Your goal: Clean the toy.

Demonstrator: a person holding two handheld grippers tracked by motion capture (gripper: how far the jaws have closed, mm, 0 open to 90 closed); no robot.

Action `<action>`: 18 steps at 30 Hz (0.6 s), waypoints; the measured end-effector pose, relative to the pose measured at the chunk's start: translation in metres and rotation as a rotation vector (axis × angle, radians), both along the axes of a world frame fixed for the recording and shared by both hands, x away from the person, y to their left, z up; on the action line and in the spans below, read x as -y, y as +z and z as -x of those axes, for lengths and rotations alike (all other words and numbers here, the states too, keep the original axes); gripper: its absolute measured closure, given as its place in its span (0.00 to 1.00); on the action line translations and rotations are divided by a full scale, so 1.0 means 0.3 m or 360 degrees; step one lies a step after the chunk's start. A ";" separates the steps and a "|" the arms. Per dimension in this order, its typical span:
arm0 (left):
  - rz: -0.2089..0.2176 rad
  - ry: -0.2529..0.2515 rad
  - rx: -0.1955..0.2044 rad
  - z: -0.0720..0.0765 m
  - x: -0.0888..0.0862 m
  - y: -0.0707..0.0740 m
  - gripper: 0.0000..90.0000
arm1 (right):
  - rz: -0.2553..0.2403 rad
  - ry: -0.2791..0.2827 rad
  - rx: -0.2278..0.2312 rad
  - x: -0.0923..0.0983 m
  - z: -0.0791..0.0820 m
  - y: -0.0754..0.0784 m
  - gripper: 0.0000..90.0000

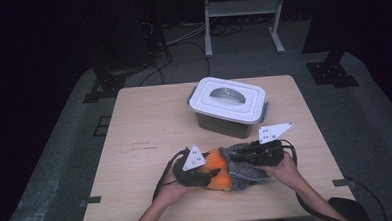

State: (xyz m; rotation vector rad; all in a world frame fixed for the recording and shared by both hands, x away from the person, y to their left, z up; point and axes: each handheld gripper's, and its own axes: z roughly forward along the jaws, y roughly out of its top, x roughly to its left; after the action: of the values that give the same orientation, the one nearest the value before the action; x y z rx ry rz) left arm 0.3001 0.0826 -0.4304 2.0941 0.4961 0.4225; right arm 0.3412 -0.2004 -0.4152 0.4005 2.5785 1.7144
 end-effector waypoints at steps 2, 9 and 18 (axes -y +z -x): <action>0.0035 0.0043 -0.0026 0.006 -0.018 -0.002 0.42 | 0.0008 -0.0011 -0.0009 0.015 0.010 -0.006 0.88; 0.0085 -0.0018 -0.0120 -0.007 -0.025 0.012 0.11 | 0.0037 0.0001 -0.0020 -0.004 0.004 -0.018 0.88; -0.0041 -0.0094 0.0015 -0.014 0.005 -0.007 0.26 | 0.0002 0.0089 0.0013 -0.073 -0.002 -0.008 0.88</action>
State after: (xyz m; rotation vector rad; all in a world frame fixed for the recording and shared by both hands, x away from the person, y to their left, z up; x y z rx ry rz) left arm 0.3045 0.0812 -0.4325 2.1250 0.4239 0.4063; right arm 0.3418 -0.1786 -0.4176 0.3231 2.6096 1.7273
